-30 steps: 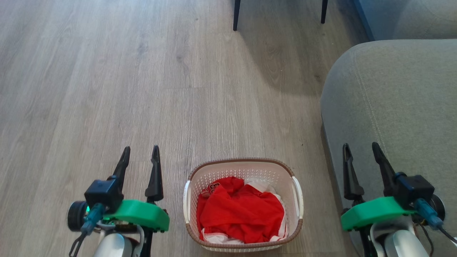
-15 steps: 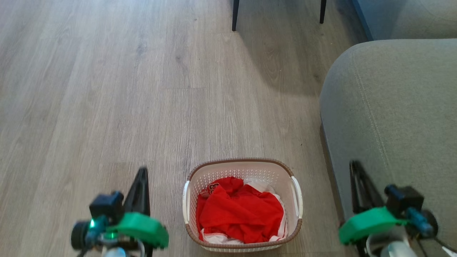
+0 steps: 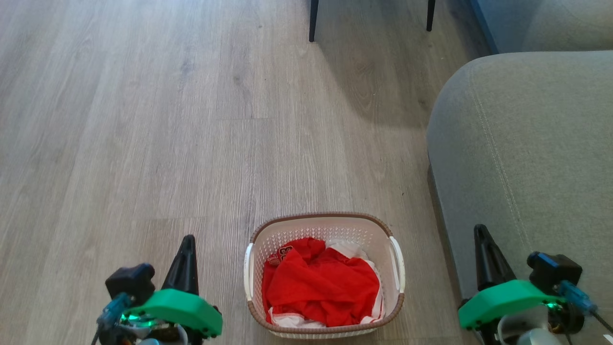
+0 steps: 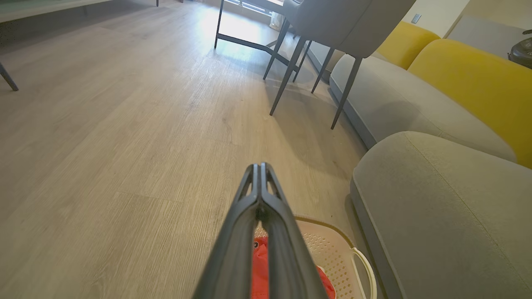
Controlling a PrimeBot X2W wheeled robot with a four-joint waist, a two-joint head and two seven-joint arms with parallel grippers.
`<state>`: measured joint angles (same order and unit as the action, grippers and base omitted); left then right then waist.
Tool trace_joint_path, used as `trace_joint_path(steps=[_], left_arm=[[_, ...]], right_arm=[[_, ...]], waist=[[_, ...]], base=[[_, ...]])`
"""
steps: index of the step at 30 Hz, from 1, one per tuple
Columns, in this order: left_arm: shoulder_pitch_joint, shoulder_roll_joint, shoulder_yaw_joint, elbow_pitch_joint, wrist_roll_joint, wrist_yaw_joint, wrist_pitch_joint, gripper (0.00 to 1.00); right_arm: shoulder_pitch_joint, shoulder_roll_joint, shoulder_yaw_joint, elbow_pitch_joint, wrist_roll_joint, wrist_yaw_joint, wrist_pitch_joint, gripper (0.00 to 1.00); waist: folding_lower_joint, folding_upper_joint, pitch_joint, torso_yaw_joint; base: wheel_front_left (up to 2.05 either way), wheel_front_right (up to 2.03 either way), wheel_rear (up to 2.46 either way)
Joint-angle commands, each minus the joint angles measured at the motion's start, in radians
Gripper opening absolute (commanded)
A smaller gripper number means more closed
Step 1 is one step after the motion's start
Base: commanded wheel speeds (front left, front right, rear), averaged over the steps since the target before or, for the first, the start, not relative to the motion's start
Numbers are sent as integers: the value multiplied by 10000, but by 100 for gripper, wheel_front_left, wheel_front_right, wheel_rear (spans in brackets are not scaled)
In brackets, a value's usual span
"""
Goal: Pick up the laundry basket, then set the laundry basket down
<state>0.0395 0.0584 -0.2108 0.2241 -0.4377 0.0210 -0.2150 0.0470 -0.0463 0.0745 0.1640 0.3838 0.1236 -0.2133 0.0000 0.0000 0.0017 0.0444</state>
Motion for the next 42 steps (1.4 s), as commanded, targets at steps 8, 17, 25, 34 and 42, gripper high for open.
trace_joint_path(steps=[8, 17, 25, 34, 42], left_arm=[[-601, 81, 347, -229, -990, -172, 199, 0], [-680, 112, 541, -188, -1992, -292, 422, 0], [-741, 133, 724, -166, -2874, -398, 627, 0], [-812, 150, 937, -133, -3859, -517, 865, 0], [-869, 159, 1107, -104, -4618, -609, 1054, 0]], right_arm=[[-495, -160, -110, -194, 1055, 13, 184, 0], [-583, -198, -200, -109, 2103, 18, 402, 0], [-662, -224, -289, -35, 3026, 23, 604, 0], [-751, -248, -398, 51, 4057, 28, 839, 0], [-820, -262, -488, 118, 4850, 32, 1025, 0]], waist=[[0, 0, 1, -31], [0, 0, 2, -67], [0, 0, 3, -100], [0, 0, 5, -136], [0, 0, 6, -165]], base=[[0, 0, 0], [0, 0, 0], [0, 0, 0], [0, 0, 0], [0, 0, 0]])
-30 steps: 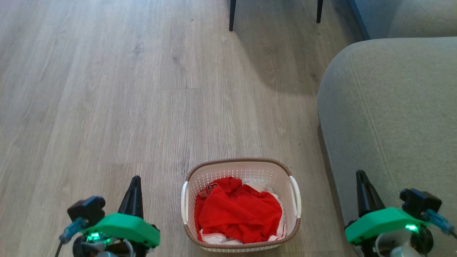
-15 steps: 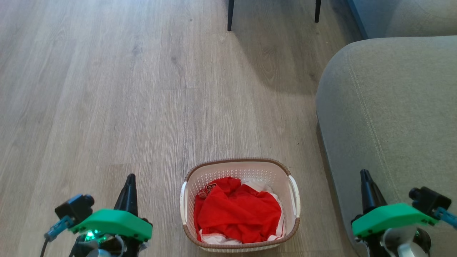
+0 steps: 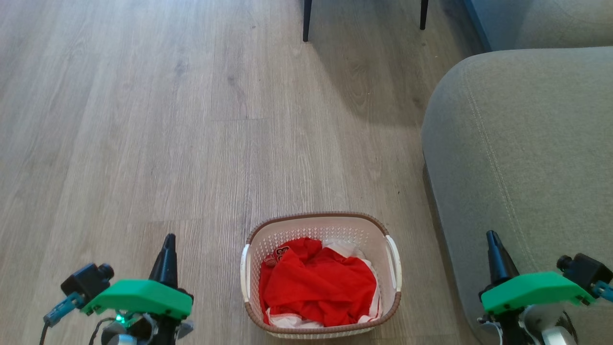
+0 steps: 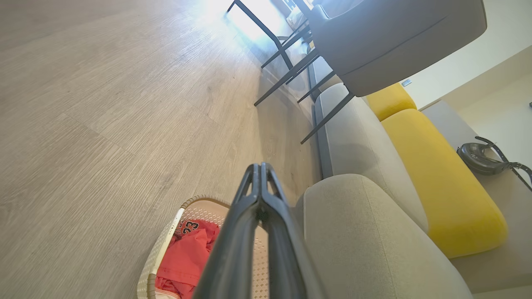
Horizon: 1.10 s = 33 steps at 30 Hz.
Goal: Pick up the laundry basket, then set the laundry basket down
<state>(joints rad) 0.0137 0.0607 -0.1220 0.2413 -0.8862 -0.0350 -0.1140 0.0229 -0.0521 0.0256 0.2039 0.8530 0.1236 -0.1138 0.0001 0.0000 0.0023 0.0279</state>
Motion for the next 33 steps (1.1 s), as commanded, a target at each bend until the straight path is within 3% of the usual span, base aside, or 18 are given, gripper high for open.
trace_joint_path(steps=[1, 33], left_arm=[[-619, 137, 244, -273, -241, -63, 70, 0], [-886, 144, 1074, -134, -3680, -485, 975, 0]], right_arm=[[-589, -207, -12, -272, 271, 33, 57, 0], [-912, -234, -479, 39, 3866, 51, 953, 0]], waist=[[-1, 0, 0, -3], [-1, 0, 4, -133]], base=[[0, 0, 0], [0, 0, 0]])
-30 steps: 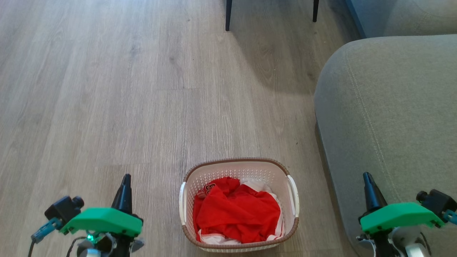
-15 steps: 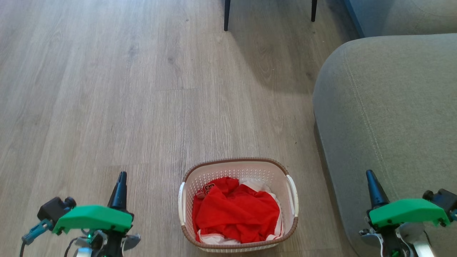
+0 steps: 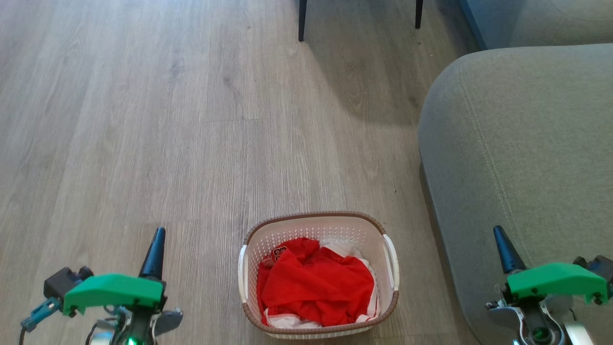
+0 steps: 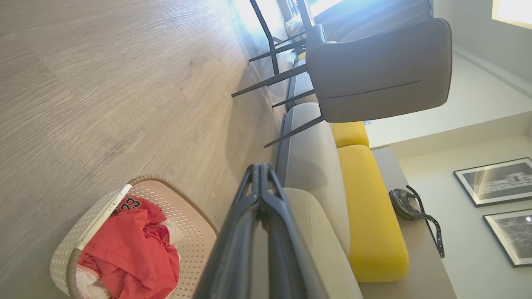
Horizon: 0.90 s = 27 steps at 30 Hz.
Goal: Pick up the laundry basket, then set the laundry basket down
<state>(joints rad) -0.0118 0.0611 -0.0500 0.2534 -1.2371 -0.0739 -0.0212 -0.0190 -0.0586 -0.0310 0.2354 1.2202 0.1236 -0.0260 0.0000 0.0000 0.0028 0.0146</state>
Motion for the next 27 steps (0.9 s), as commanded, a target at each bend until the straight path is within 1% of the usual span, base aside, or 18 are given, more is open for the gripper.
trace_joint_path(steps=[1, 27], left_arm=[[-640, 140, 380, -251, -277, -109, 76, 0], [-861, 118, 1094, -134, -3037, -452, 843, 0]], right_arm=[[-503, -169, 71, -266, 306, 51, 104, 0], [-769, -161, -352, -12, 3191, 66, 866, 0]], waist=[[0, 0, 0, -5], [0, 0, 3, -110]], base=[[0, 0, 0], [0, 0, 0]])
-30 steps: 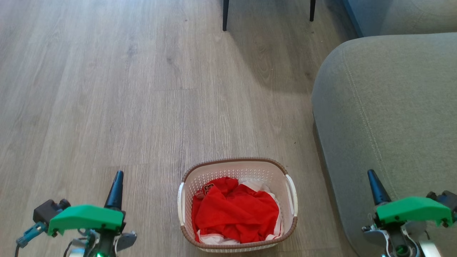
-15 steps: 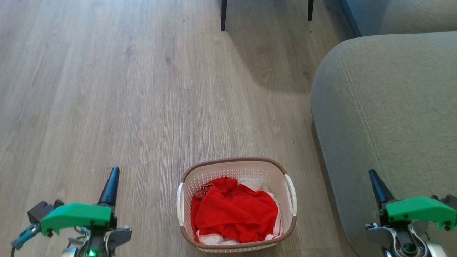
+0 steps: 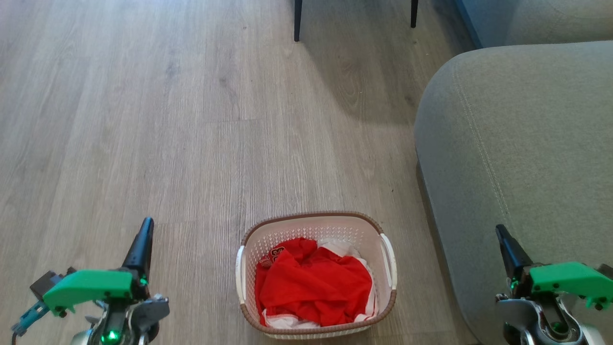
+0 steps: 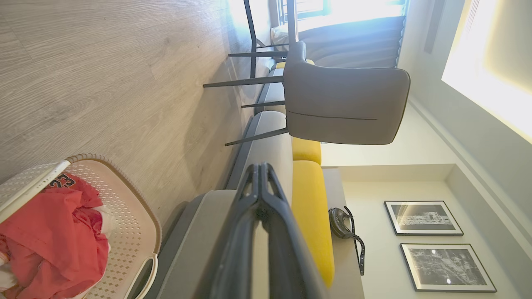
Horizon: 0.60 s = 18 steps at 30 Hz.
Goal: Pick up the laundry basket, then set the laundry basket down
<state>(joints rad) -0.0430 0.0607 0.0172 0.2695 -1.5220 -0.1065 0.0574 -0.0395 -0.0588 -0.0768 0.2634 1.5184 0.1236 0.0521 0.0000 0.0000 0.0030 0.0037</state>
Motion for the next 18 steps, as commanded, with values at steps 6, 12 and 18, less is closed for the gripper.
trace_joint_path(steps=[6, 12, 18], left_arm=[[-601, 115, 591, -268, -823, -205, 236, 0], [-626, 103, 680, -255, -1104, -242, 329, 0], [-627, 88, 701, -254, -1086, -242, 345, 0]], right_arm=[[-627, -155, 6, -233, 872, 70, 265, 0], [-656, -143, -54, -205, 1165, 71, 358, 0], [-658, -127, -77, -203, 1146, 71, 376, 0]], waist=[[0, 0, 1, -25], [0, 0, 1, -37], [0, 0, 1, -37]], base=[[0, 0, 0], [0, 0, 0], [0, 0, 0]])
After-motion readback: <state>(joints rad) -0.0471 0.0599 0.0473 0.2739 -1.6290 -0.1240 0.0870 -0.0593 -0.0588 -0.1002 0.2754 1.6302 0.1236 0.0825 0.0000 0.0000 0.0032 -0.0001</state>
